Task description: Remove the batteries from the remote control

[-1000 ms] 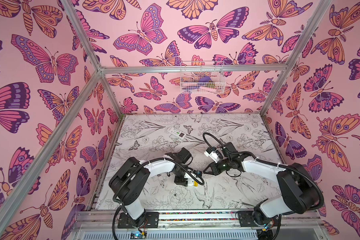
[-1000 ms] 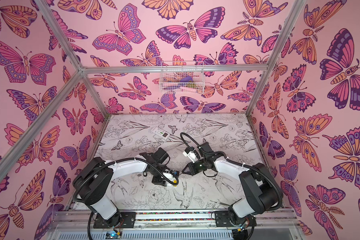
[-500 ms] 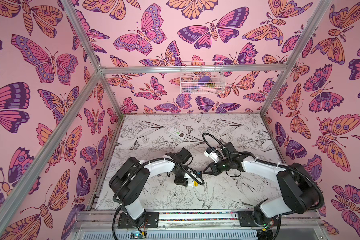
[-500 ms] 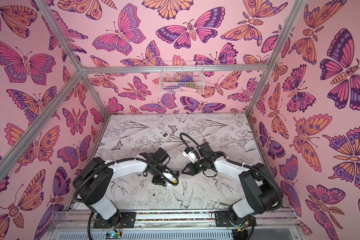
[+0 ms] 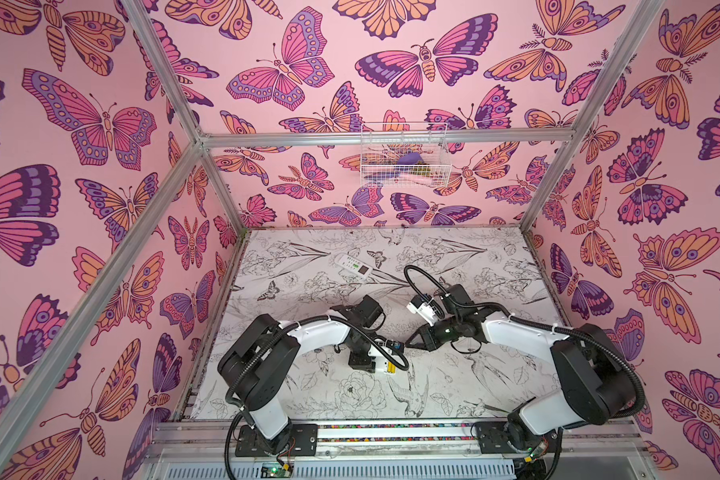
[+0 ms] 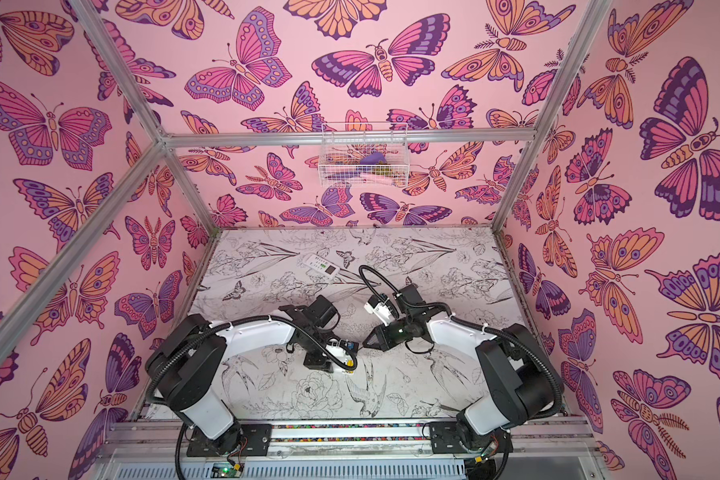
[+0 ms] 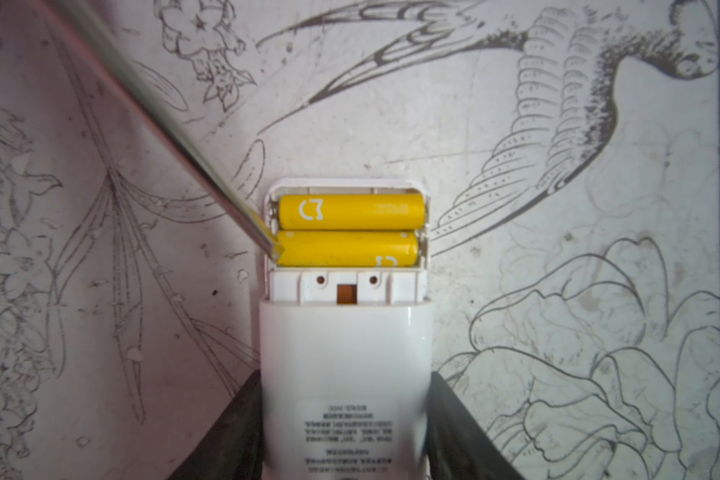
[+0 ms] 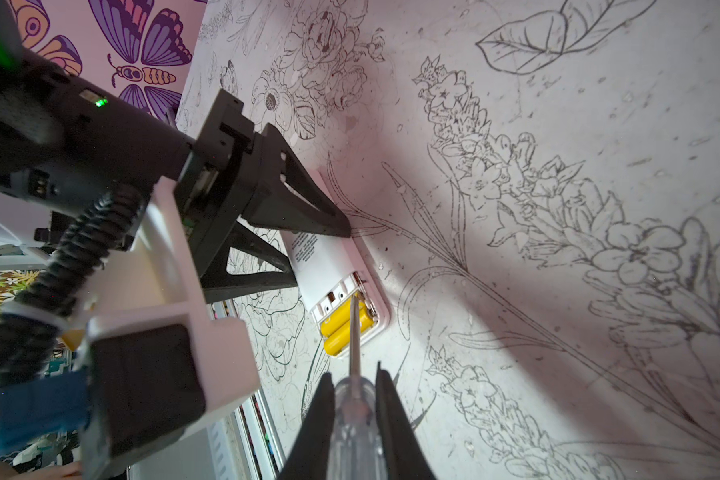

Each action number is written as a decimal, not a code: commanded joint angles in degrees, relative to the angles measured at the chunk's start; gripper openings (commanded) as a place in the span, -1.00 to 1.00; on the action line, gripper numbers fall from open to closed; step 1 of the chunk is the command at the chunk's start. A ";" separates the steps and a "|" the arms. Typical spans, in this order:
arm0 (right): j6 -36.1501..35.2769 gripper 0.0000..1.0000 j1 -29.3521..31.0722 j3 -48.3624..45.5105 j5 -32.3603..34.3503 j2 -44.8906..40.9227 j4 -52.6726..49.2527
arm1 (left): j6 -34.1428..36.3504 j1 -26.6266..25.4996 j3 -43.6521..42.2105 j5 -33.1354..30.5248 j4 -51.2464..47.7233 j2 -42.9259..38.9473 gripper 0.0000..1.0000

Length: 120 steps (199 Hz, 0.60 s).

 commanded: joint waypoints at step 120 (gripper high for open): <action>-1.95 -1.00 0.08 1.53 1.22 0.47 -1.10 | 0.97 -0.48 -1.51 -1.74 -0.04 0.48 -0.28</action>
